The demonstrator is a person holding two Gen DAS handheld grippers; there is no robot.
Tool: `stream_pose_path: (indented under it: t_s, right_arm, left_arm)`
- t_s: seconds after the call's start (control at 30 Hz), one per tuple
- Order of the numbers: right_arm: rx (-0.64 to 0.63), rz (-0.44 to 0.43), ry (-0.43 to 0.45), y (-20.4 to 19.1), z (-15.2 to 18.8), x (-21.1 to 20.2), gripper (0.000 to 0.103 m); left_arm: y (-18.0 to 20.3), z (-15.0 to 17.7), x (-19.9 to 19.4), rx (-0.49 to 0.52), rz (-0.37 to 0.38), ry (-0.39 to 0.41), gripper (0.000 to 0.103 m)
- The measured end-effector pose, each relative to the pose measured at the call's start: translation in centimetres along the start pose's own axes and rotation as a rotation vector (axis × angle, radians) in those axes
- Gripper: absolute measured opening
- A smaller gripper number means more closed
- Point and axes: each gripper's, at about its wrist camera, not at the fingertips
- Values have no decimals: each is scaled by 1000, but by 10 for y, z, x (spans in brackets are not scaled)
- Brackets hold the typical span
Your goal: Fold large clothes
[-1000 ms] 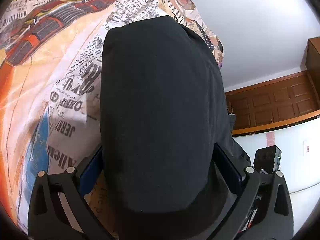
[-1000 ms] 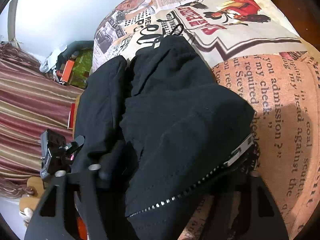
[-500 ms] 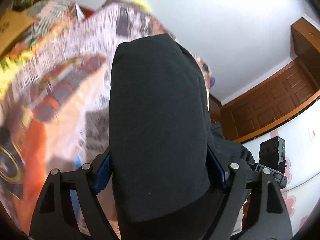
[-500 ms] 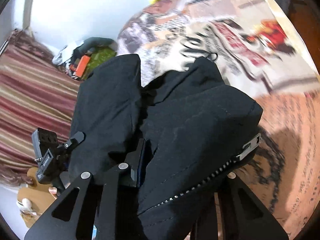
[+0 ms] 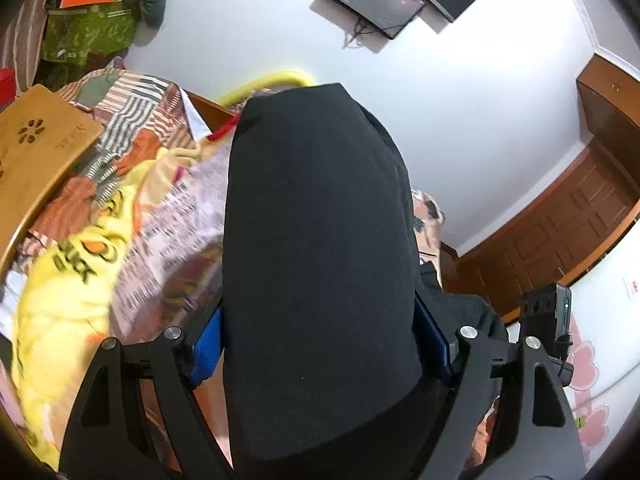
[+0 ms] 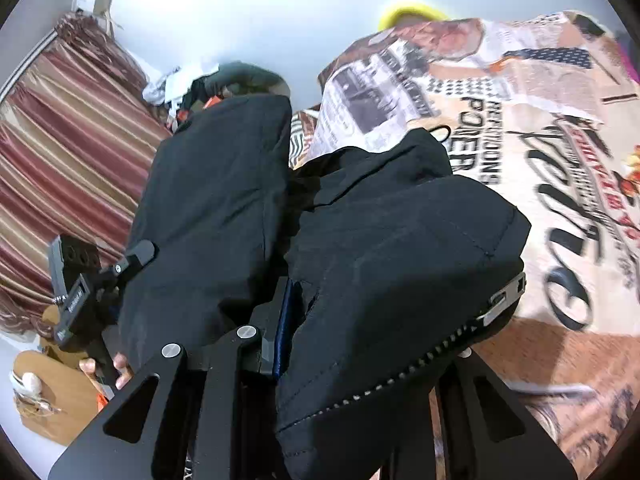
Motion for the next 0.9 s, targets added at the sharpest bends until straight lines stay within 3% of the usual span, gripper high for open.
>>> stream_pose_path:
  t_s: [0.23, 0.4, 0.5, 0.57, 0.63, 0.8, 0.9]
  right_arm:
    - [-7, 61, -97, 10, -6, 79, 21]
    - [36, 121, -212, 34, 2, 144, 20]
    - [34, 146, -250, 39, 12, 160, 21]
    - [13, 156, -255, 40, 17, 163, 23]
    - [3, 158, -267, 41, 19, 160, 25]
    - [4, 194, -288, 38, 24, 132, 31]
    - [-26, 217, -254, 32, 31, 104, 33]
  left_arm:
    - [-79, -1, 45, -64, -46, -72, 80]
    - [-124, 27, 96, -96, -242, -168, 78]
    - [-147, 40, 105, -136, -242, -183, 79]
    - [-150, 42, 101, -147, -222, -173, 79]
    - [-142, 46, 93, -125, -265, -176, 79]
    - [-102, 51, 67, 44, -368, -181, 79]
    - [-76, 55, 44, 107, -383, -164, 79]
Point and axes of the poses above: each gripper's, at about its wrist camera, not at the fingertips, and x roughly the way its jaws point, y to its right, z to its underside, and after that the axes turned 2 degrees about x, right-handed
